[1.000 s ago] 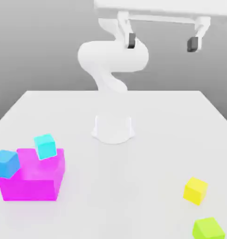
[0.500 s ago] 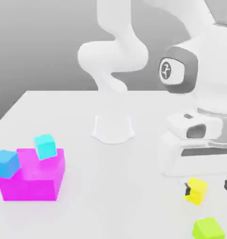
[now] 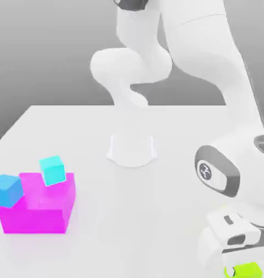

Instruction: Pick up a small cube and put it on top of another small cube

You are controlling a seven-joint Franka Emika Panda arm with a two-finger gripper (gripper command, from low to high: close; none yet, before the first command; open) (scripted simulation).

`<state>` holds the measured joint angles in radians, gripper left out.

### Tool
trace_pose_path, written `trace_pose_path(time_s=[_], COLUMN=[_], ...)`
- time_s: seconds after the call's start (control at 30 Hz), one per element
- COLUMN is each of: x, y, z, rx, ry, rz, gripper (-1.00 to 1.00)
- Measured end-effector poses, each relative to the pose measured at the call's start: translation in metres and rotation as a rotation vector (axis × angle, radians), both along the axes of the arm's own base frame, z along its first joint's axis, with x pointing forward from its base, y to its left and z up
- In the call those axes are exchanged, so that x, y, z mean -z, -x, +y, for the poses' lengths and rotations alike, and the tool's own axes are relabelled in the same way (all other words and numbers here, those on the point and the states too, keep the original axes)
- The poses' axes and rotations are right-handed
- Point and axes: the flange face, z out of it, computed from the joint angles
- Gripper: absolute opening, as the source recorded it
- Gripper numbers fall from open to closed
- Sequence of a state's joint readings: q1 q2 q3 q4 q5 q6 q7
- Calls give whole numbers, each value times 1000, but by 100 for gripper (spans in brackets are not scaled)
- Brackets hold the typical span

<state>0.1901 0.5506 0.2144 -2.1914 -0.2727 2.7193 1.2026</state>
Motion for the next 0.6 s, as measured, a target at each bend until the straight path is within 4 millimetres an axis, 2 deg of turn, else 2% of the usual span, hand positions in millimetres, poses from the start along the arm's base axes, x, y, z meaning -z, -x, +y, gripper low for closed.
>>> trace_pose_path(time_s=[0.13, 0.17, 0.3, 0.4, 0.47, 0.53, 0.57, 0.6], x=[-50, -61, -94, -117, -131, -144, -150, -156], y=[0, -2, -5, 5, 17, 36, 47, 57], z=[-2, -17, -105, -173, -227, -274, -296, -309], rx=[6, 55, 360, 608, 800, 983, 1076, 1150], ry=[1, 8, 43, 63, 73, 80, 82, 83], rz=[0, 0, -6, -10, -11, -12, -12, -13], gripper=[-100, -100, -100, -100, -100, -100, -100, -100])
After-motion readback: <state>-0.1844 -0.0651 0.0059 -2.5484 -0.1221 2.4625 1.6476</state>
